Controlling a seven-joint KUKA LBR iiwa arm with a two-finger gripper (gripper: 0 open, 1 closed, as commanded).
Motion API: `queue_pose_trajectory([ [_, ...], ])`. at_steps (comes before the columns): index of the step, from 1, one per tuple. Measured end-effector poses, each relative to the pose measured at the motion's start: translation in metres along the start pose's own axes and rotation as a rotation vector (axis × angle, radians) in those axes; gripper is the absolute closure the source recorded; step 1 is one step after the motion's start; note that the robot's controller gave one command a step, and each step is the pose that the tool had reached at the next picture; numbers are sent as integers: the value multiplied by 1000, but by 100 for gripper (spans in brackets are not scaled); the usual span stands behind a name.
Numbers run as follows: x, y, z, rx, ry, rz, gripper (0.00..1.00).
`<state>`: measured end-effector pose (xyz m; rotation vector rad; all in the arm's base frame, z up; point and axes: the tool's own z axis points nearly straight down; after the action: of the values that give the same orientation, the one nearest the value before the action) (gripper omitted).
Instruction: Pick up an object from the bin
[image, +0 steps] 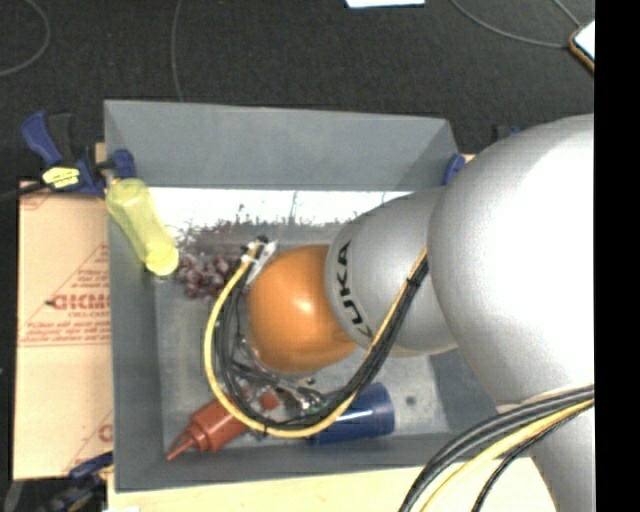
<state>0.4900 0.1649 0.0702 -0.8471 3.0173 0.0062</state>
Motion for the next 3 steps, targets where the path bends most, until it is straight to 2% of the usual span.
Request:
queue_pose_trajectory([
  [2, 2, 0, -13, -1, 5, 1, 100],
  [3, 1, 0, -46, -1, 5, 3, 100],
])
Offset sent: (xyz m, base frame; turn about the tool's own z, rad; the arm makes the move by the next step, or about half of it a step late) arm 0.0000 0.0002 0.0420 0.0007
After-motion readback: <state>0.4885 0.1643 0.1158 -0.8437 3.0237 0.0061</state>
